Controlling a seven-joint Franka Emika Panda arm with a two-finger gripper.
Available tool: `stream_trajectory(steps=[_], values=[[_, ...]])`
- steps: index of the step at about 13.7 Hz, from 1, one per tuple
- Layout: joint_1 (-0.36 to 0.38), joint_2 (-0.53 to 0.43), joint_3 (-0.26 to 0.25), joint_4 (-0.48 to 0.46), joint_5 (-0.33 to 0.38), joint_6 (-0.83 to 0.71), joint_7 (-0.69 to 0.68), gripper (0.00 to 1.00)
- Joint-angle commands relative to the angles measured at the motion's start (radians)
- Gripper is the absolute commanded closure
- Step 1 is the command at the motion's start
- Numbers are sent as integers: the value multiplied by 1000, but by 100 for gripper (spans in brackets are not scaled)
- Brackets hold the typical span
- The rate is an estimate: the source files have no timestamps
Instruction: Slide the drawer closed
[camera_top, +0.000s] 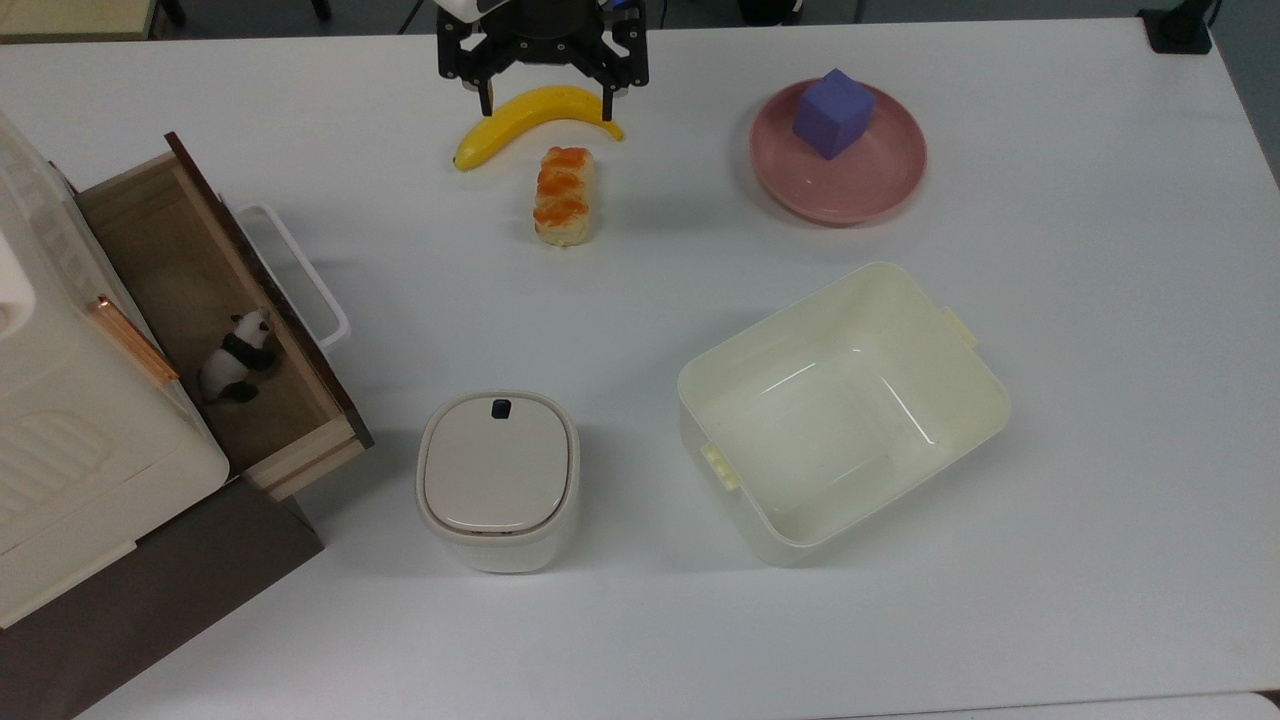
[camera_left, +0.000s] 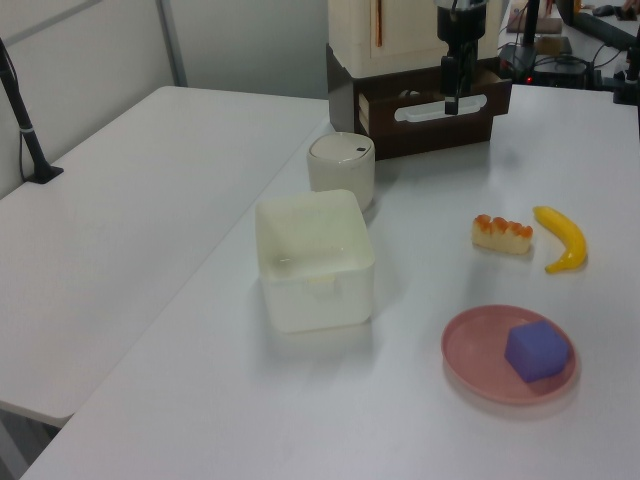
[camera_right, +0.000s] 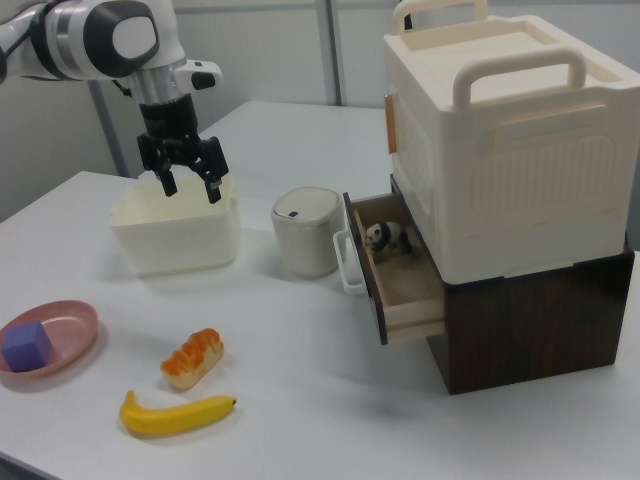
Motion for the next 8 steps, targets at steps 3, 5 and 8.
stream_trajectory(steps=[3, 5, 8], values=[[7, -24, -14, -17, 25, -37, -24, 0], [7, -24, -14, -19, 25, -35, -28, 0], [7, -16, -14, -17, 25, -29, -70, 1]])
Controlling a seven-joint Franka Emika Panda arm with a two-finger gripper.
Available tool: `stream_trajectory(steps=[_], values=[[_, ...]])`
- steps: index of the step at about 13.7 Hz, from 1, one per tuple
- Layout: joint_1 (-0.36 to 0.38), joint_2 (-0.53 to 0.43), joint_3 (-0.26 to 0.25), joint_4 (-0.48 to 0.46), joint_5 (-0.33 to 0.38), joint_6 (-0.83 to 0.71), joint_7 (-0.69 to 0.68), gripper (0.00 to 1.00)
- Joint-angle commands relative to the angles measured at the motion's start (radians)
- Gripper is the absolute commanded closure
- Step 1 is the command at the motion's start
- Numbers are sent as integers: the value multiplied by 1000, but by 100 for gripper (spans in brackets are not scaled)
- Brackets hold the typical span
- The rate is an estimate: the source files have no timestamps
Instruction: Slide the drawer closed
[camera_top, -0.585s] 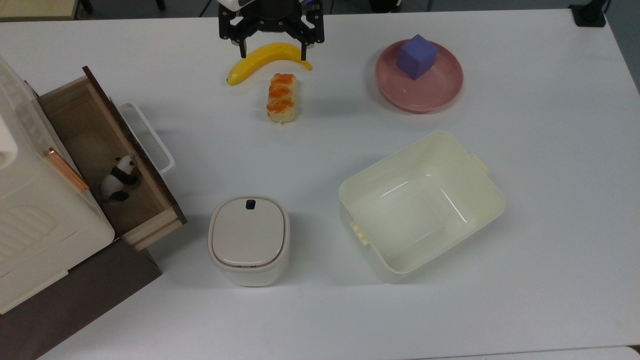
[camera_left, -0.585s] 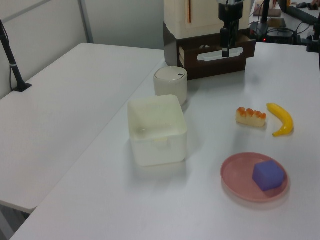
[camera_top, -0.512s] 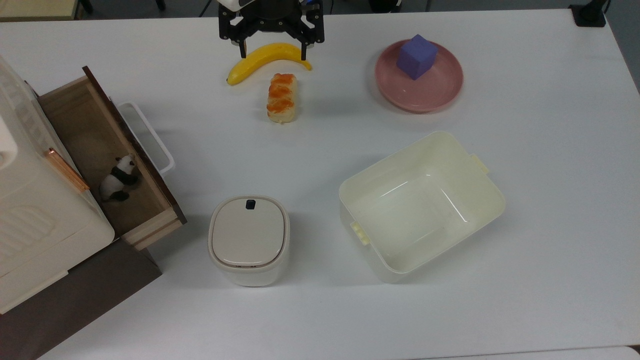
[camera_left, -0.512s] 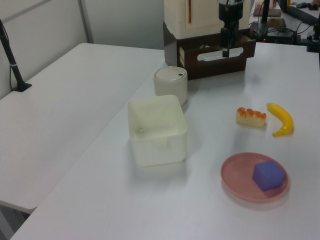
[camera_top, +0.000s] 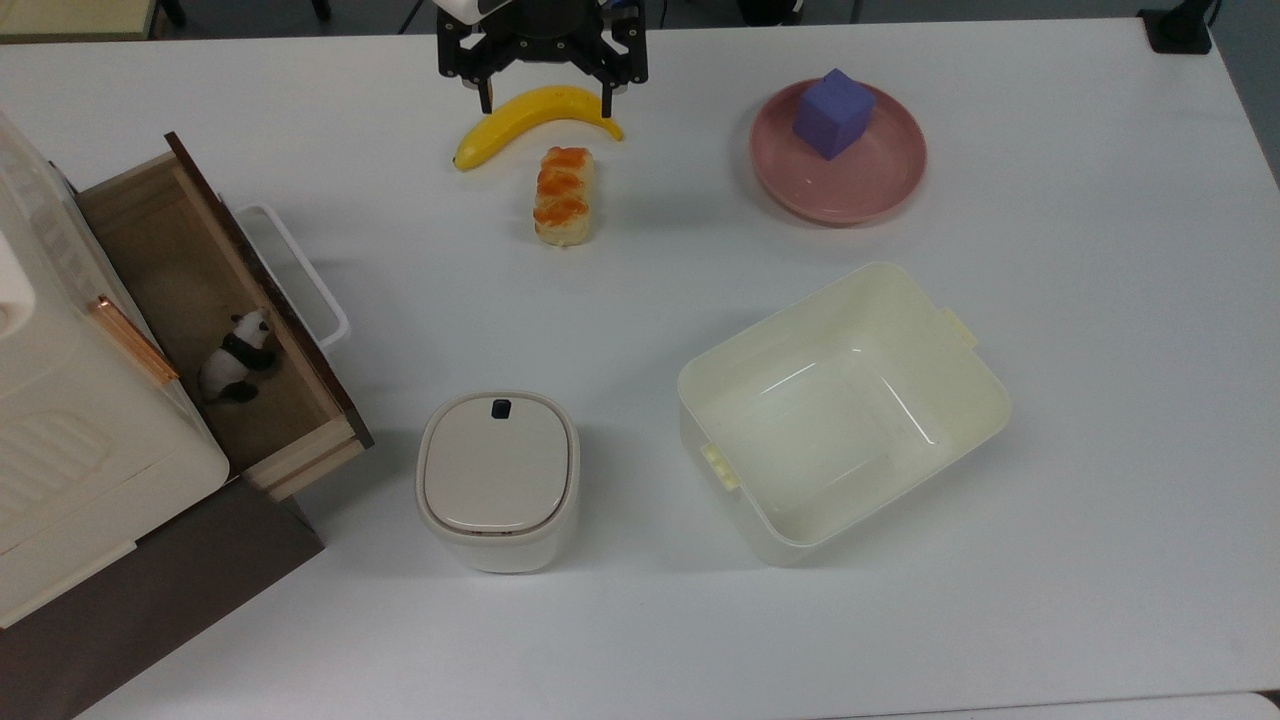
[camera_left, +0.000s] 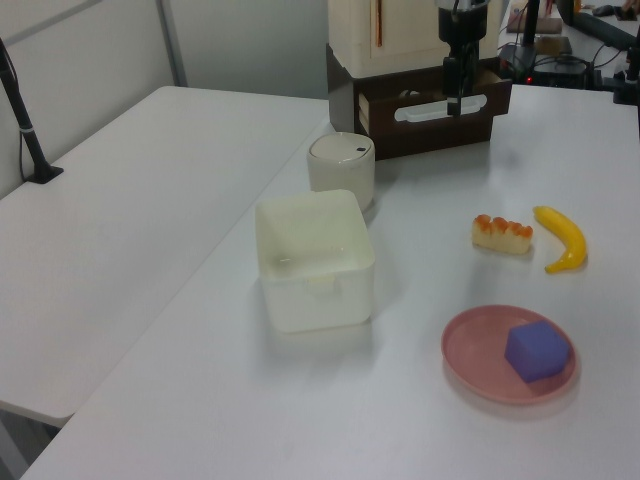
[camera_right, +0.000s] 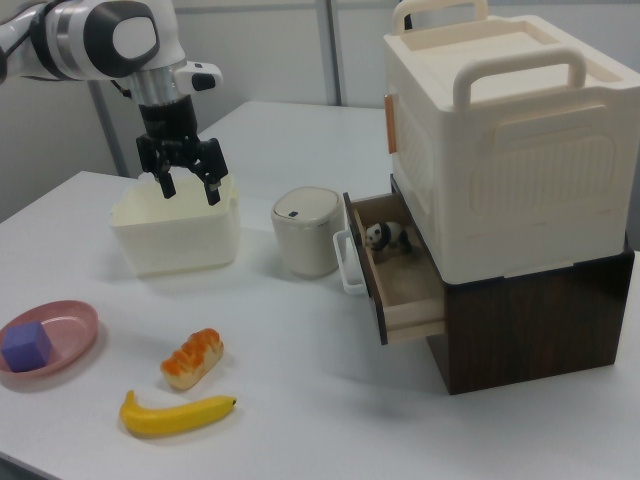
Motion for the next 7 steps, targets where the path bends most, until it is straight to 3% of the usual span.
stream_trajectory(steps=[1, 2, 4, 6, 7], values=[[6, -18, -14, -17, 25, -15, -79, 18], [6, -18, -14, -17, 26, -15, -82, 51], [6, -18, -14, -17, 26, -16, -82, 77], [6, -18, -15, -17, 26, -16, -82, 95], [6, -16, -15, -17, 26, -16, -82, 95]])
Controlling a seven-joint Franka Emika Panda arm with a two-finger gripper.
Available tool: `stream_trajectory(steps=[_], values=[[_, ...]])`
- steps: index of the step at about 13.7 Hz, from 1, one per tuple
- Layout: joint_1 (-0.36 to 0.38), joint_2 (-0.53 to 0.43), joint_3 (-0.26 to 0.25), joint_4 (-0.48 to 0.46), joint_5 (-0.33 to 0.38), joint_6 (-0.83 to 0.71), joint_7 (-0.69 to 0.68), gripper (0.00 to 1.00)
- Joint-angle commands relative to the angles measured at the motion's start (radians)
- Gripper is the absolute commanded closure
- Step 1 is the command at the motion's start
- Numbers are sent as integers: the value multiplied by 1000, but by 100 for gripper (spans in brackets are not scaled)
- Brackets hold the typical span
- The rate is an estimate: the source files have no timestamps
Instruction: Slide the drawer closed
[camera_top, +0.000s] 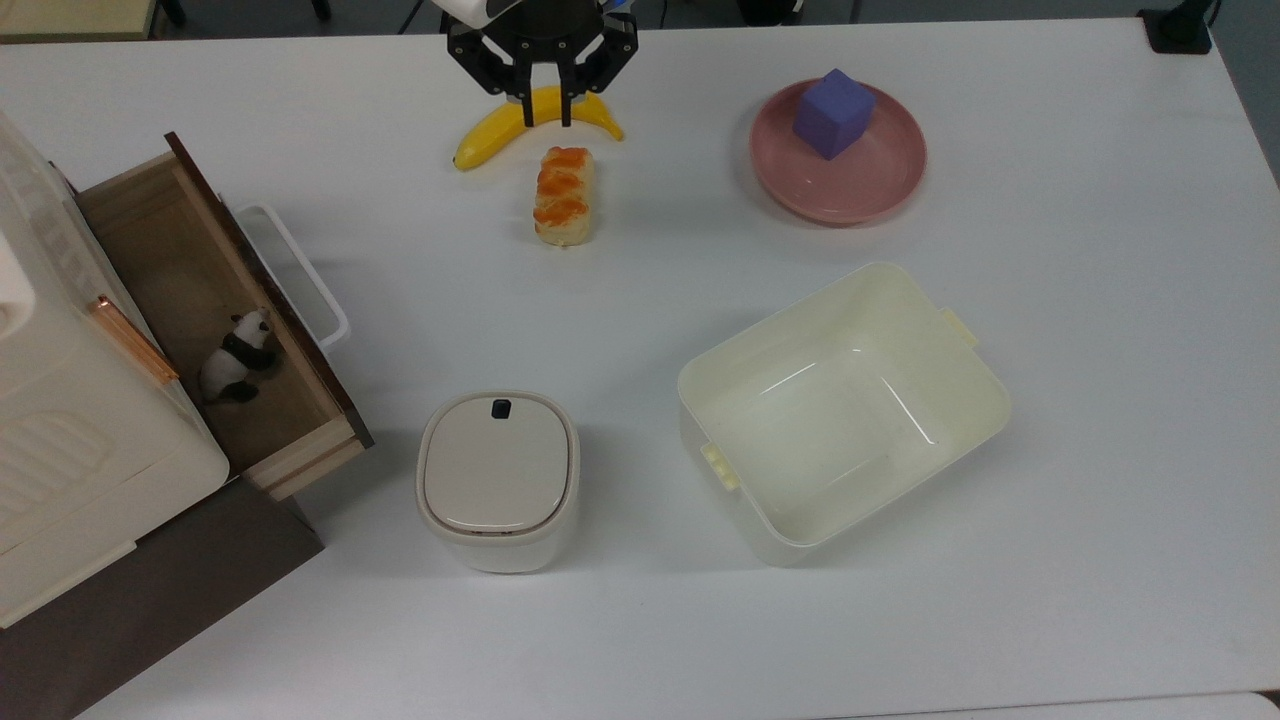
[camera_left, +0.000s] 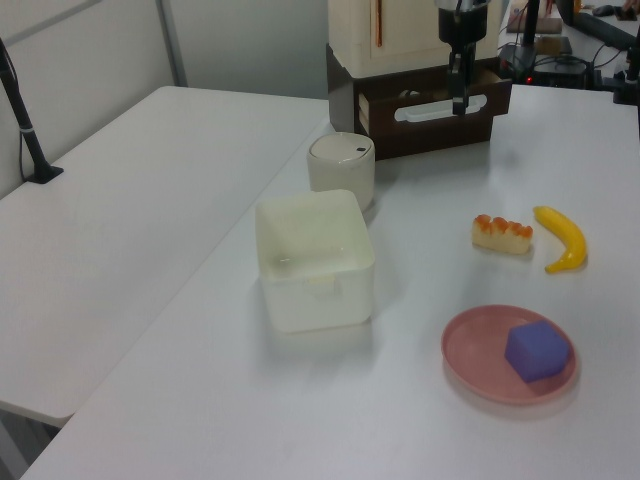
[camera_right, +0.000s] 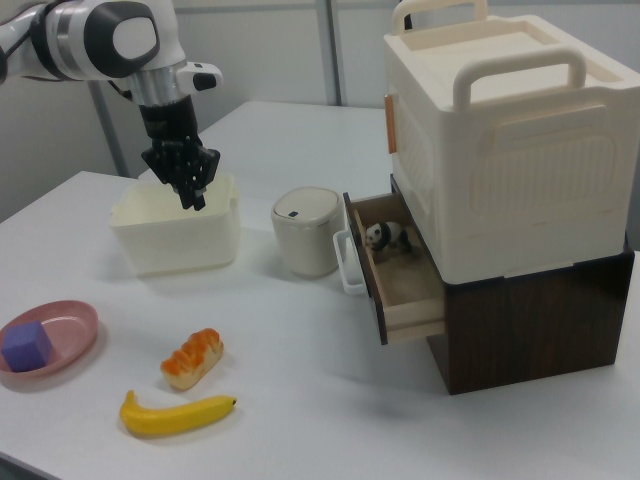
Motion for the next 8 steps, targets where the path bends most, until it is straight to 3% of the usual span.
stream_trajectory(steps=[1, 6, 8], values=[[6, -15, -15, -16, 26, -16, -25, 95], [-82, 0, -17, -17, 29, 17, 18, 95], [-116, 34, -18, -17, 26, 57, 151, 95]])
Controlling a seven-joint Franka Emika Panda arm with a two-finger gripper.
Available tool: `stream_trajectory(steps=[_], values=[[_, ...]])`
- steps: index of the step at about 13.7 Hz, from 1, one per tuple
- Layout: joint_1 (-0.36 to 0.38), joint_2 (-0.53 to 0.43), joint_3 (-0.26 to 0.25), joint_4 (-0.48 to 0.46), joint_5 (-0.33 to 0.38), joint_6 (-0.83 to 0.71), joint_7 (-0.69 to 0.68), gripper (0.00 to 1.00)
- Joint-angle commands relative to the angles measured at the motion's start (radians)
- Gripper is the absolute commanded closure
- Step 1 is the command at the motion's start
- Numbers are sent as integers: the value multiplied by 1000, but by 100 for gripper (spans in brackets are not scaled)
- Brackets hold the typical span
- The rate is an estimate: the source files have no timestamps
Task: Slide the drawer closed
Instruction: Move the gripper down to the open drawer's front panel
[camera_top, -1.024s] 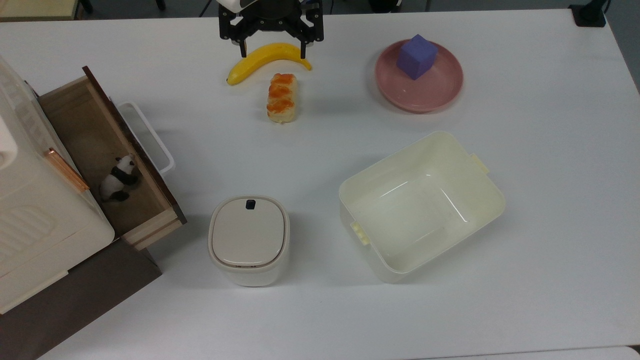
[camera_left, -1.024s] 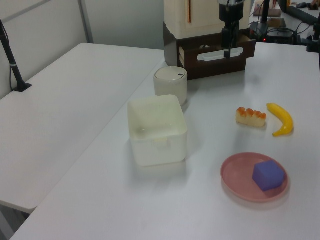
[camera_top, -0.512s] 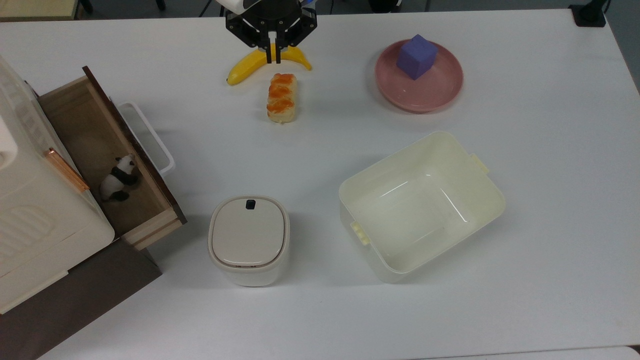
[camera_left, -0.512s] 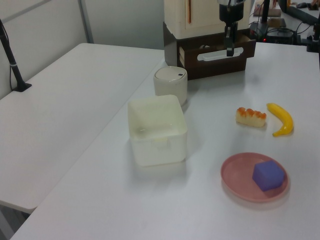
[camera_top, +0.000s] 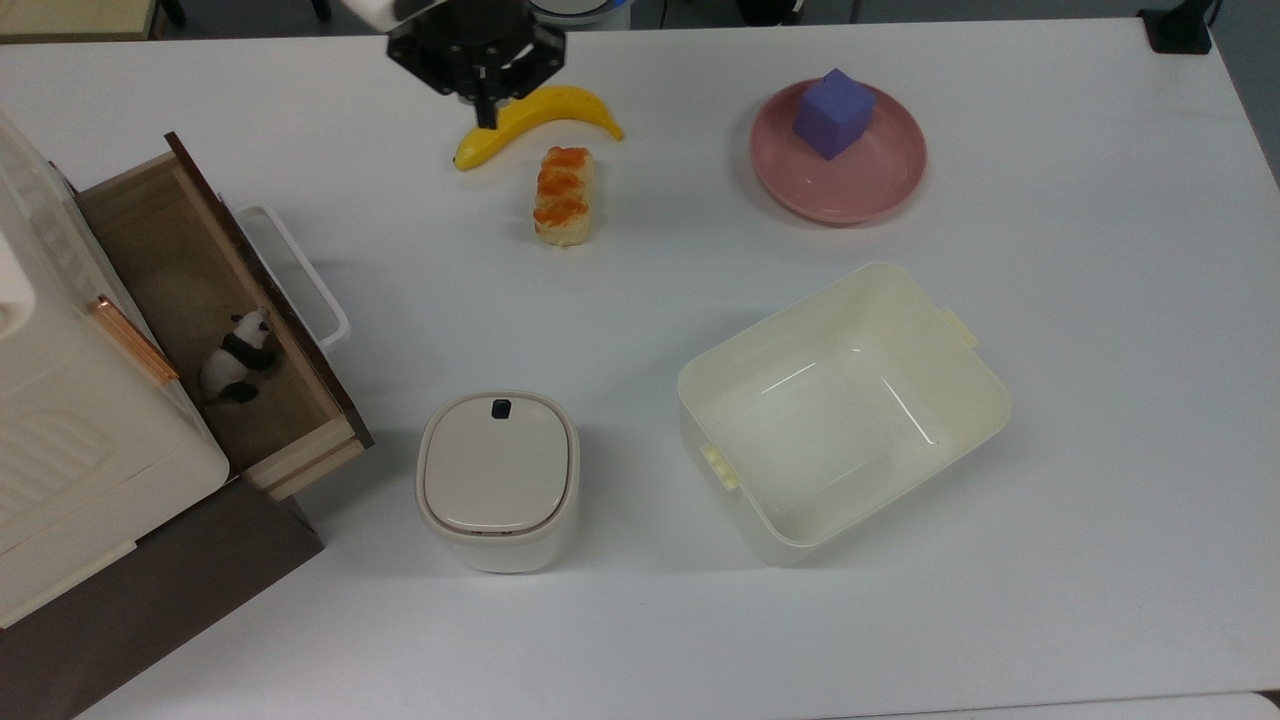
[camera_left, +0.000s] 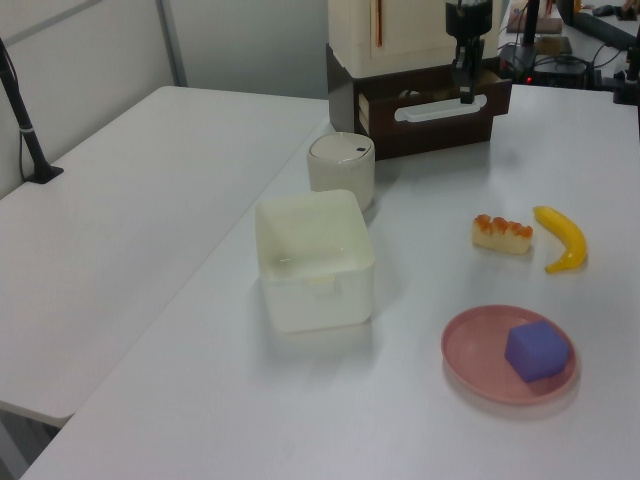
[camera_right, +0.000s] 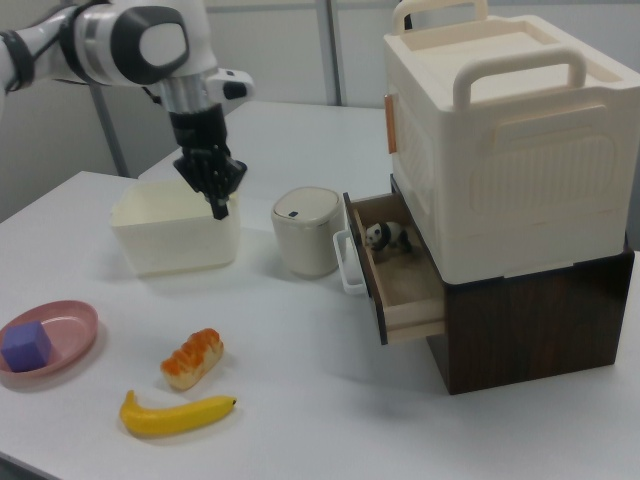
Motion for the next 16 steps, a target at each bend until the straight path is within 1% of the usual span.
stream_trajectory(steps=[1, 4, 5, 8, 13, 14, 16], values=[[-53, 32, -12, -18, 26, 73, 220, 95], [-119, 45, -12, -31, 27, 99, 474, 95], [-138, 45, -11, -57, 27, 134, 535, 95], [-166, 54, -12, -144, 26, 271, 602, 95], [-201, 127, -15, -138, 6, 386, 704, 95], [-210, 141, -21, -137, -9, 413, 721, 95], [-212, 167, -40, -137, -16, 461, 728, 95]])
